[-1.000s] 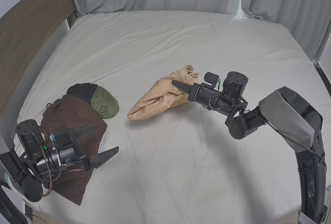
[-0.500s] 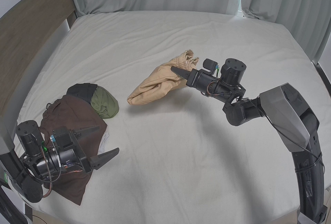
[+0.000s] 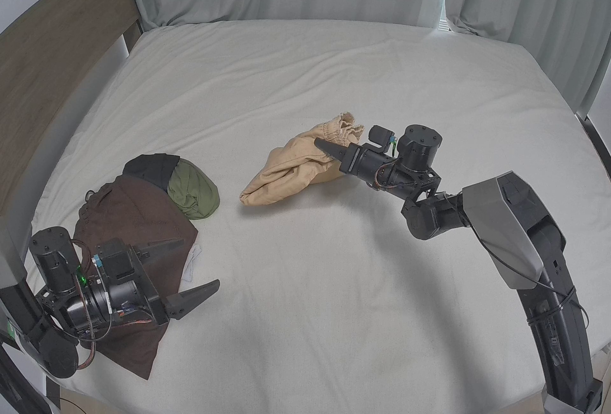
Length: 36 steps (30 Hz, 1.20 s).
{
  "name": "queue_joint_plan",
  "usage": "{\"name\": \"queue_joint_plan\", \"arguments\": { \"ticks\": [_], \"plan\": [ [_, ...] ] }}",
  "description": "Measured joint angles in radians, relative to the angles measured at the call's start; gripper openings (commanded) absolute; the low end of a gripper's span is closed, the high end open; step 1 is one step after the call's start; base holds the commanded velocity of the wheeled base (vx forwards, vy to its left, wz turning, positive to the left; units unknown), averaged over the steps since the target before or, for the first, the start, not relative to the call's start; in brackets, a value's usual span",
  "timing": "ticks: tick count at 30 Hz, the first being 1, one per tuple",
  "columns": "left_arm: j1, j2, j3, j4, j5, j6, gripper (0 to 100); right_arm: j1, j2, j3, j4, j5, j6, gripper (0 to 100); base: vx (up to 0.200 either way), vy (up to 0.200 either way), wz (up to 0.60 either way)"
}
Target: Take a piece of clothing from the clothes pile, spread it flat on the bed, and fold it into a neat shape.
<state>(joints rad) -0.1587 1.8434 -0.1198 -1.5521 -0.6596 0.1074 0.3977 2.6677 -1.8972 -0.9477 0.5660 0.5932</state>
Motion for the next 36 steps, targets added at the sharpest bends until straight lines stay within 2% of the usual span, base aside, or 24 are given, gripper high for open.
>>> {"name": "queue_joint_plan", "arguments": {
  "ticks": [9,21,36],
  "plan": [
    [-0.001,0.000,0.002,0.000,0.000,0.000,100,-0.013,0.004,-0.091,0.091,0.000,0.039,0,0.000,0.000,0.00],
    [-0.002,0.010,0.010,0.000,0.000,0.000,100,-0.016,0.008,-0.103,0.207,0.000,0.049,0,0.000,0.000,0.00],
    [-0.002,0.014,0.014,0.000,0.000,0.000,100,-0.011,0.008,-0.101,0.166,-0.012,0.025,0,0.000,0.000,0.00]
  ]
}}
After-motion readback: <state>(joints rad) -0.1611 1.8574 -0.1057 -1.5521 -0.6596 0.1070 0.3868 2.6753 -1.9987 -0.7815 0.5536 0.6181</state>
